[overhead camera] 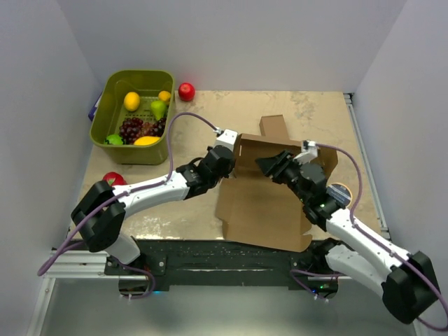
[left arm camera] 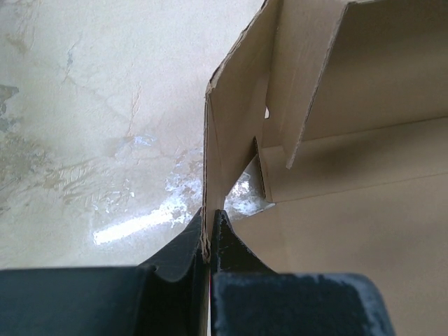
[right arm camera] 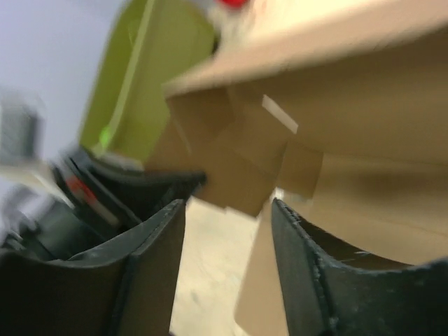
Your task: Fold the paper box
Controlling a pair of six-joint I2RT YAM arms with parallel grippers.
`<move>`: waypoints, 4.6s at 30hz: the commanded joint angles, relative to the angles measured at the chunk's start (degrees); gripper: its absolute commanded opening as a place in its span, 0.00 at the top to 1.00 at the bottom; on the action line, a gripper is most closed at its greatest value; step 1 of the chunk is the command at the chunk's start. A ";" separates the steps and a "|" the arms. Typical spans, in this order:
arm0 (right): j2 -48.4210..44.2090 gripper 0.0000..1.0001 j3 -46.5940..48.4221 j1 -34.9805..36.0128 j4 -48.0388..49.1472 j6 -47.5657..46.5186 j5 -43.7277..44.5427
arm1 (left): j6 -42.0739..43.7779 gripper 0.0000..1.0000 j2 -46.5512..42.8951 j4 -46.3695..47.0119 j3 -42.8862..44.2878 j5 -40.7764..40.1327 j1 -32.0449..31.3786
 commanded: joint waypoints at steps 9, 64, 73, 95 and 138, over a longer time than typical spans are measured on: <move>24.83 0.67 0.11 18.29 12.13 -5.48 2.29 | -0.22 1.00 0.52 -2.91 4.36 1.26 0.22; 1.22 0.11 5.20 0.72 -4.83 17.55 8.97 | -8.04 1.00 -1.23 -0.71 -4.78 -2.60 -4.79; 3.33 0.15 5.39 -1.74 -4.48 20.79 12.74 | -8.13 1.00 -2.11 -1.59 -5.04 -4.01 -5.67; 4.82 0.58 -0.94 -2.62 0.36 21.59 17.23 | -4.53 1.00 -3.34 2.45 -6.89 -2.35 -8.39; 4.91 1.00 -3.06 -3.33 4.75 24.31 14.51 | 14.27 0.29 -6.88 36.55 -19.73 17.70 1.63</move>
